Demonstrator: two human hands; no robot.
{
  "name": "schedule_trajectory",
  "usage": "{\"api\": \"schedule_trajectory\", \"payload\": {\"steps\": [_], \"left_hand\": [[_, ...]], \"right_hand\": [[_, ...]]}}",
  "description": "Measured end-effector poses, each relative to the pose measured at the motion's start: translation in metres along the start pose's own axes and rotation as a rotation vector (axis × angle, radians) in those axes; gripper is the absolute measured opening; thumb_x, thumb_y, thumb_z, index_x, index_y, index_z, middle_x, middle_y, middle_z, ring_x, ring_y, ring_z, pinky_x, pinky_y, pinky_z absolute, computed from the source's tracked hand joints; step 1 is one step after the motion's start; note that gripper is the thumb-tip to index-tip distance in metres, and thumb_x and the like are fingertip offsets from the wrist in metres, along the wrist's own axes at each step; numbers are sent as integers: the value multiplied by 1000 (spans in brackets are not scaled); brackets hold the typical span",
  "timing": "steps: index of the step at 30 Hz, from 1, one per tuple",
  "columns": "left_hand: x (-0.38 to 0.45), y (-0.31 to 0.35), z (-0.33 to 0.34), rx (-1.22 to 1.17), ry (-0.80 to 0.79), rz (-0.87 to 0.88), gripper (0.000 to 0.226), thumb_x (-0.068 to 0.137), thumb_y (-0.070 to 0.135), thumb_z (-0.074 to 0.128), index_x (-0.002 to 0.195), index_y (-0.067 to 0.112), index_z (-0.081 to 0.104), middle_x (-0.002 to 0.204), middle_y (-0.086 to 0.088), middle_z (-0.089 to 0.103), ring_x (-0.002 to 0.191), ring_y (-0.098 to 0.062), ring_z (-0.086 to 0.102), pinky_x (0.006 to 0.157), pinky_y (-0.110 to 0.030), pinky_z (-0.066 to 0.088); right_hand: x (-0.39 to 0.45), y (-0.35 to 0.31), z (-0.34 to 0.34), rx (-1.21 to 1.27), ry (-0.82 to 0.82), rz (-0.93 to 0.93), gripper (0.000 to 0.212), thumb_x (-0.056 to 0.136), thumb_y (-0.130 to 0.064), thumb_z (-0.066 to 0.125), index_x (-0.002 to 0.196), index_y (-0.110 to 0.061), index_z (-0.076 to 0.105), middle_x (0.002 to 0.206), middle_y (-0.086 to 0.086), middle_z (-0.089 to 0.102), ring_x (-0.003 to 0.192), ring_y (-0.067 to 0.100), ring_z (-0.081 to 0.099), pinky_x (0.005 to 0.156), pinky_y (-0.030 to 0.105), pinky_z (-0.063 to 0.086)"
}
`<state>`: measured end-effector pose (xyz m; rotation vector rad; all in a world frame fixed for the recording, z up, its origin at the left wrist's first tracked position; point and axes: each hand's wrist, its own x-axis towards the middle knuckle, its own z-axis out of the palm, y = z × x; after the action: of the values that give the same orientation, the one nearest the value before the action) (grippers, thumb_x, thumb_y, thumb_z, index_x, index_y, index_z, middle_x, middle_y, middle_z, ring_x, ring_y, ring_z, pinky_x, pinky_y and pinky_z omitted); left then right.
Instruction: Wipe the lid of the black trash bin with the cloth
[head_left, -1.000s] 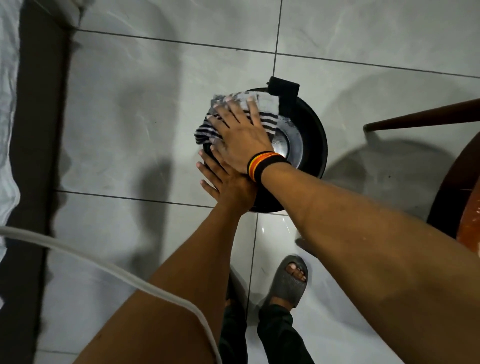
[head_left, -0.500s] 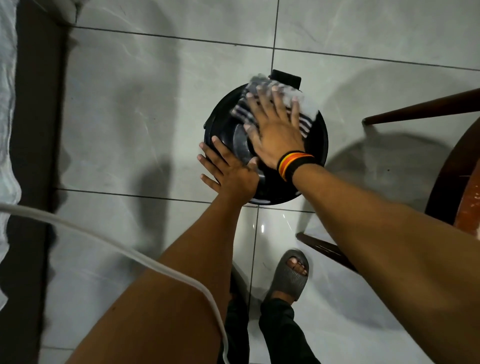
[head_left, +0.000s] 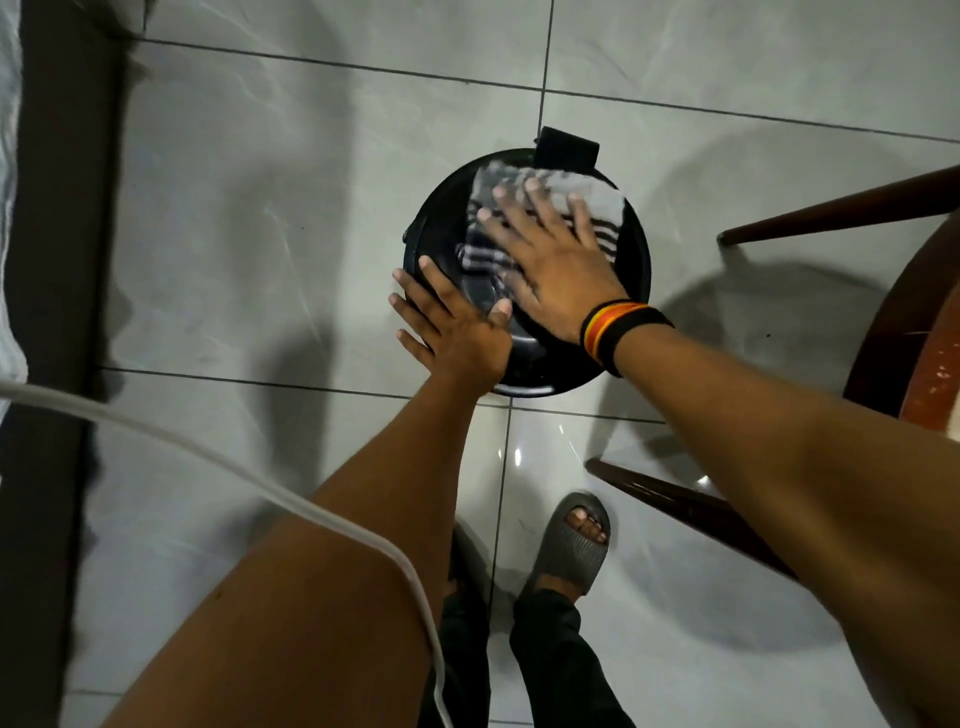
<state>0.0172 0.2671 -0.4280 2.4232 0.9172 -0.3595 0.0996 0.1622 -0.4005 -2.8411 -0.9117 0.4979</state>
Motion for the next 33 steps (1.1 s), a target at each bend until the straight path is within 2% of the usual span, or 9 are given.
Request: {"api": "schedule_trajectory", "payload": {"steps": [3, 9, 12, 16, 17, 20, 22, 27, 33], "left_hand": [[1, 1, 0, -18, -7, -3, 106, 88, 61, 61, 163, 14, 2, 170, -15, -7, 157, -38, -4, 123, -57, 13], [3, 0, 3, 12, 26, -1, 104, 88, 61, 60, 163, 13, 5, 170, -17, -3, 157, -39, 0, 123, -57, 15], [-1, 4, 0, 37, 37, -20, 103, 88, 67, 53, 163, 15, 5, 170, -15, -2, 157, -37, 1, 124, -56, 16], [-5, 17, -6, -15, 94, -153, 106, 75, 76, -30, 162, 24, -1, 171, -6, -7, 159, -27, -2, 125, -48, 13], [-6, 19, -7, -15, 77, -158, 108, 73, 75, -34, 162, 24, -1, 171, -6, -8, 159, -27, -2, 125, -47, 12], [-4, 7, -5, 66, 44, -38, 92, 95, 71, 33, 163, 17, 3, 170, -14, -4, 158, -35, 0, 125, -54, 15], [0, 3, -5, 72, 8, -14, 101, 90, 68, 49, 163, 15, 4, 170, -16, -3, 157, -38, 1, 123, -55, 14], [-2, 3, -3, 146, 23, -35, 102, 89, 76, 40, 163, 16, 2, 170, -14, -4, 158, -35, 2, 124, -53, 16], [-3, 18, -6, 79, 25, -152, 86, 87, 67, -4, 162, 25, -4, 170, -6, -10, 158, -27, -4, 126, -48, 11]], "right_hand": [[-18, 18, -1, -25, -42, -137, 63, 104, -35, 39, 163, -32, 16, 173, -4, 11, 161, 25, 4, 128, 58, 2], [-19, 9, 6, 225, 131, 368, 62, 103, -30, 42, 162, -33, 21, 173, -7, 9, 161, 26, 1, 127, 59, 2], [-20, -3, 7, 94, 34, 153, 65, 102, -29, 43, 162, -32, 19, 173, -5, 8, 161, 28, 0, 126, 62, 0], [-38, 3, 1, 69, -48, -57, 67, 98, -20, 46, 160, -33, 27, 172, -7, 17, 160, 25, 7, 126, 55, -4], [-49, 3, 1, 105, -38, -26, 67, 98, -19, 47, 160, -34, 28, 171, -8, 18, 160, 23, 7, 127, 54, -5], [-92, -5, 12, 250, 26, 216, 66, 100, -18, 47, 160, -36, 25, 172, -10, 15, 161, 20, 2, 129, 54, -2], [-102, -10, 19, 326, 56, 371, 65, 102, -20, 44, 161, -36, 21, 172, -11, 10, 161, 19, -3, 128, 56, -1], [-30, -8, 10, 365, 107, 559, 65, 102, -26, 44, 162, -33, 21, 173, -8, 4, 160, 26, -6, 126, 62, -2], [-57, -24, 13, 223, 33, 159, 68, 98, -18, 46, 161, -33, 24, 172, -7, 14, 161, 24, -1, 127, 57, -7]]}}
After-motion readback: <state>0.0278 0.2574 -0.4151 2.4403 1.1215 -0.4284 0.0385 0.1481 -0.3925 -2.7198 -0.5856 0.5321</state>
